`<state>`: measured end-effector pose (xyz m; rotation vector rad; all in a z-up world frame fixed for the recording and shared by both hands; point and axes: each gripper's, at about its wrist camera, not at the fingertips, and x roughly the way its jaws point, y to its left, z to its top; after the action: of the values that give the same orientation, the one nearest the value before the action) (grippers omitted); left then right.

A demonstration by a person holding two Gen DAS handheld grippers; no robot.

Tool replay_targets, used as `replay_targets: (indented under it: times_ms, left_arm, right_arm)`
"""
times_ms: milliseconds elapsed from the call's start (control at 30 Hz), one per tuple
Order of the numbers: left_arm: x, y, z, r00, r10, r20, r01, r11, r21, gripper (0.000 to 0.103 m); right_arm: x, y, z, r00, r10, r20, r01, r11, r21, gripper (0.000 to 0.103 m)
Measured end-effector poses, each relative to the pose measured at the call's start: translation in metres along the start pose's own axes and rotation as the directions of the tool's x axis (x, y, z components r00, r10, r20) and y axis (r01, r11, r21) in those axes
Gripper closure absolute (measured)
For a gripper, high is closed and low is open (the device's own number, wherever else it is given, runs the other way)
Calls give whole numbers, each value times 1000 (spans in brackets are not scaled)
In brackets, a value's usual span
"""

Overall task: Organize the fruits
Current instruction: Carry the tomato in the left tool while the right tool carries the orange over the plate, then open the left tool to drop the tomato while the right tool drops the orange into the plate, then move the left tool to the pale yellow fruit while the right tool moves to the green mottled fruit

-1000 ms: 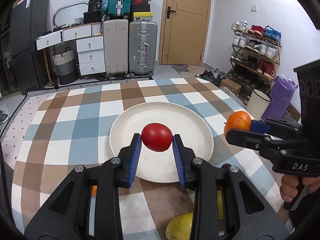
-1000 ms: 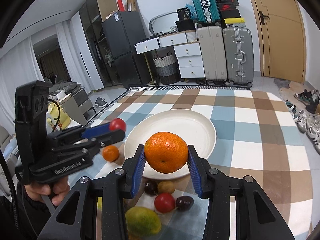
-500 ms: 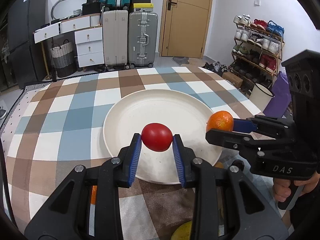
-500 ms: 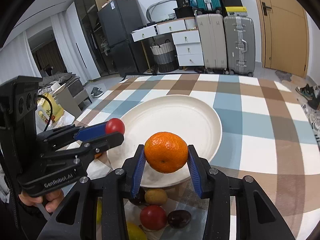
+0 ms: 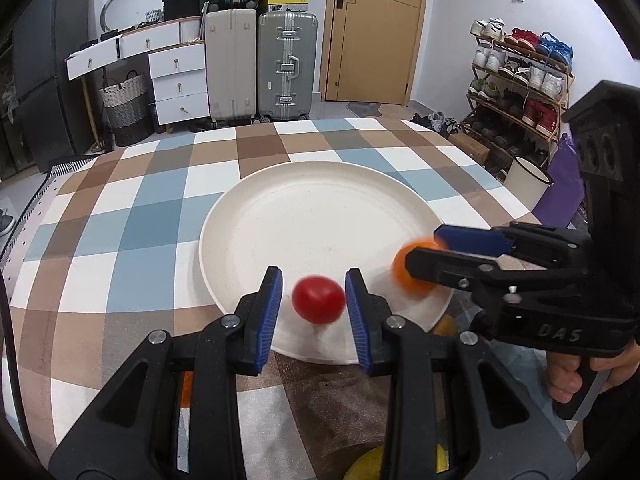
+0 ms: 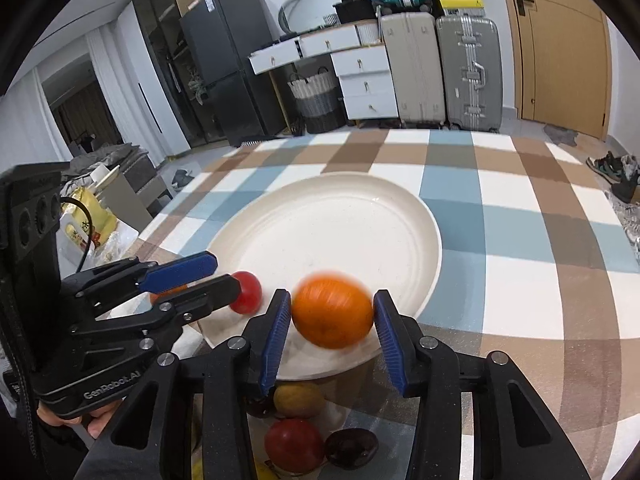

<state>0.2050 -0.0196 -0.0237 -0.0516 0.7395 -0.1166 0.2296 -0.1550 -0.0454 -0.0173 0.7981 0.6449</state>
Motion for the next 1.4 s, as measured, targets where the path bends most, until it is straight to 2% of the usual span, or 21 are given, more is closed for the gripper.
replay_targets:
  times_ms: [133, 200, 267, 300, 400, 433, 467, 600, 800, 1400]
  left_arm:
    - [-1, 1, -1, 1000, 8, -14, -8, 1000, -5, 60]
    - [-5, 2, -1, 1000, 15, -4, -15, 1000, -8, 47]
    - [-12, 5, -1, 1000, 26, 10, -25, 999, -22, 20]
    - [-15, 6, -1, 999, 28, 15, -28, 999, -29, 17]
    - [-26, 10, -2, 1000, 14, 26, -13, 999, -49, 12]
    - [-29, 11, -3, 1000, 18, 25, -16, 998, -55, 3]
    - [-34, 11, -5, 999, 30, 30, -28, 998, -61, 0]
    - [-50, 8, -11, 999, 37, 39, -35, 998, -50, 0]
    - [-77, 2, -23, 996, 69, 48, -68, 997, -21, 0]
    - [-127, -2, -61, 995, 85, 53, -82, 995, -57, 0]
  right_arm:
    - [-13, -3, 2, 999, 4, 46, -4, 1000, 13, 48]
    - [-17, -6, 1, 999, 0, 53, -2, 1000, 22, 39]
    - [-20, -9, 0, 998, 1, 55, -3, 1000, 30, 32]
    - [-23, -10, 0, 998, -1, 59, -1, 999, 32, 29]
    - [-31, -12, -2, 997, -9, 72, 6, 999, 42, 6]
    - [-34, -12, -4, 997, -8, 73, 5, 999, 47, 4]
    - [-37, -12, -4, 997, -4, 74, 1, 999, 49, 2]
    - [-48, -10, -9, 997, 0, 82, -5, 998, 58, 0]
    - [-61, 0, -17, 996, -39, 84, 37, 999, 25, 0]
    - [-94, 29, -42, 997, -54, 63, 55, 998, -18, 0]
